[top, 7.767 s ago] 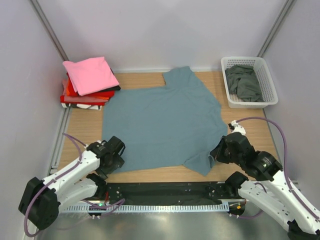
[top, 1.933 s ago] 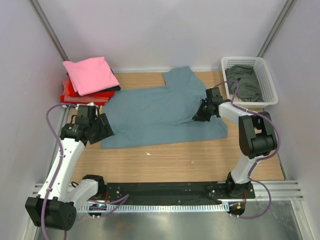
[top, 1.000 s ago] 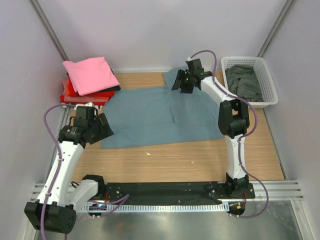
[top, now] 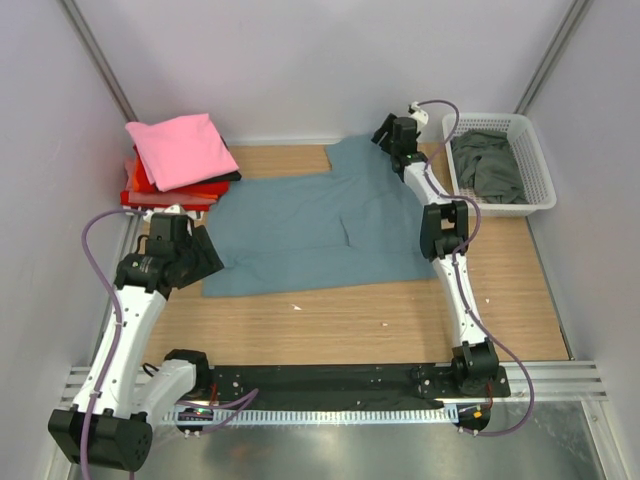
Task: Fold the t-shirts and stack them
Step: Fold the tshirt
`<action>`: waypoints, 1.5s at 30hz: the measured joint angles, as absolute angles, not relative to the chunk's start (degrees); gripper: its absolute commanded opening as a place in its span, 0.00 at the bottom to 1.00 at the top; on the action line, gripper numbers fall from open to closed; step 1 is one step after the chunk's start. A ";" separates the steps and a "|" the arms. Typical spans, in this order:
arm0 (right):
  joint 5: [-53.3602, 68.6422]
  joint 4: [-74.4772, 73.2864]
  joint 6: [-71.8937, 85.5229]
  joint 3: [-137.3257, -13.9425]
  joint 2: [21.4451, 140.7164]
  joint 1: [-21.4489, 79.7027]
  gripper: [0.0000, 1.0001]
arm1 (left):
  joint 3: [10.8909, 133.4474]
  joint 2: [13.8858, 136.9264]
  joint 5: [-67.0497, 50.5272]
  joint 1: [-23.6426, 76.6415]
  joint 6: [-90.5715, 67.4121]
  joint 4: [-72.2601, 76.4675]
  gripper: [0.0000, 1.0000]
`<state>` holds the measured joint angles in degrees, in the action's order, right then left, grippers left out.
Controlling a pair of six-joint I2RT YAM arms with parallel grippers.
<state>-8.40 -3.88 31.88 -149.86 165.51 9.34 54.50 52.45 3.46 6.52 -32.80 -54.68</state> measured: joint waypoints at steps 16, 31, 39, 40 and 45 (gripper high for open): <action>-0.62 -0.30 33.85 -151.30 167.92 10.52 0.47 | 54.50 51.86 4.49 6.52 -32.86 -54.70 0.63; 0.86 -2.33 31.70 -150.15 167.41 10.15 0.01 | 54.50 51.66 4.78 6.52 -33.01 -54.70 0.63; 7.18 0.60 25.41 -136.22 157.29 9.37 0.01 | 54.50 51.83 5.54 6.52 -33.12 -54.72 0.63; 8.10 1.54 24.60 -132.94 154.67 9.37 0.01 | 54.50 51.90 5.56 6.52 -33.19 -54.70 0.63; 12.78 5.98 19.29 -119.59 141.34 10.17 0.01 | 54.50 52.01 5.98 6.52 -33.78 -54.72 0.62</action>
